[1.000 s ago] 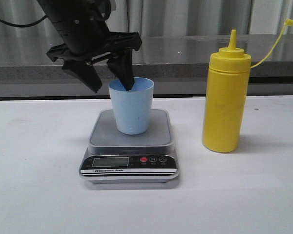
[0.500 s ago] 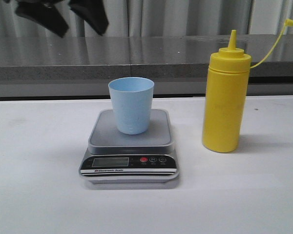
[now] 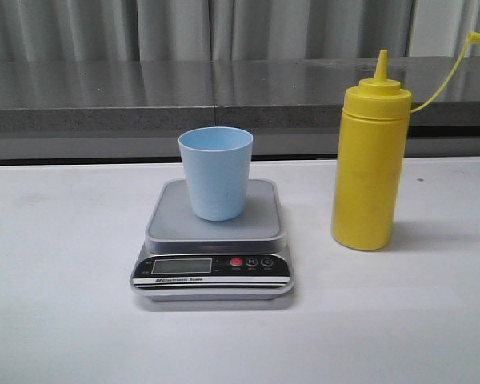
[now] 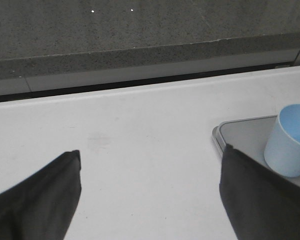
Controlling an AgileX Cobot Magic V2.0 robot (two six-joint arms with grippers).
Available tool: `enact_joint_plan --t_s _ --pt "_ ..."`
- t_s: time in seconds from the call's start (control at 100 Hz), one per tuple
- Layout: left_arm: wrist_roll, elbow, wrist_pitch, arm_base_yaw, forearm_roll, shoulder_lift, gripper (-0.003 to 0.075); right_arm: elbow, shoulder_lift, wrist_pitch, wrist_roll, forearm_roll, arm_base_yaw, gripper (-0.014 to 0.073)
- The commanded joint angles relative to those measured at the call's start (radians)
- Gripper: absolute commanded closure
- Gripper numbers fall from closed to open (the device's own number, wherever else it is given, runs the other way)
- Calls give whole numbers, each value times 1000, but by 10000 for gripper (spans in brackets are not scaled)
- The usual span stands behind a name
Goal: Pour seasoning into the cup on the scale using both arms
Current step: 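Open the left gripper and withdraw it from the cup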
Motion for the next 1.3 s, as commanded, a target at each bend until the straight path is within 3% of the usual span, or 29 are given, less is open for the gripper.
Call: enact_joint_plan --t_s 0.0,0.21,0.4,0.49,0.74,1.17,1.29 --pt "2 61 -127 5 5 -99 172 -2 -7 -71 -8 -10 1 660" --pt "2 248 -176 5 7 -339 172 -2 -7 -71 -8 -10 1 660" --pt "2 299 -223 5 9 -436 192 -2 -7 -71 -8 -10 1 660" --pt "2 299 -217 5 11 -439 286 -2 -7 -71 -8 -10 1 660" --pt "2 299 -223 5 11 -439 742 -2 -7 -71 -8 -10 1 660" --pt "2 299 -217 5 13 -439 738 -7 -6 -124 -8 -10 1 660" --pt "2 299 -217 5 13 -439 738 -71 17 -23 -8 -9 1 660"
